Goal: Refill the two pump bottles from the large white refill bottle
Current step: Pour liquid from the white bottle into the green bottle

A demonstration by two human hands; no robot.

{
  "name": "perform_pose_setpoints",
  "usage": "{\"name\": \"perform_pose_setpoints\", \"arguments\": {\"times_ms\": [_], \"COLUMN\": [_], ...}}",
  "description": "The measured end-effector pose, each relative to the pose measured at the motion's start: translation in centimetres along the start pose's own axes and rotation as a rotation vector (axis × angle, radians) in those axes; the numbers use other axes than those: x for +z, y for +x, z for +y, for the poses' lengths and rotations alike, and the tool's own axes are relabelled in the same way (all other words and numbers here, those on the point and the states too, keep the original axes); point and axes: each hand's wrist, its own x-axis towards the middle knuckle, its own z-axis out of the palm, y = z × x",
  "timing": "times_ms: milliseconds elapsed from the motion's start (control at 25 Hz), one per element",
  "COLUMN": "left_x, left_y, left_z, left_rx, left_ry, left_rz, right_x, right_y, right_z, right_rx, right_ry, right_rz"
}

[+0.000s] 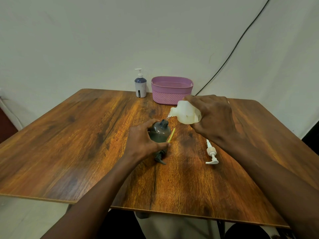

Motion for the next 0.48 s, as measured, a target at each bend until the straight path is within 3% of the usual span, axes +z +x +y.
{"name": "perform_pose_setpoints", "arguments": {"times_ms": [480], "left_x": [0.02], "left_y": [-0.14], "left_z": [0.07], "left_rx": [-0.010], "left_ry": [0.002], "left_rz": [0.012], "right_x": [-0.28], "right_y": [-0.05], "right_z": [-0.18], "right_rx": [-0.009], "right_ry": [-0.017], "right_rz": [-0.013]}}
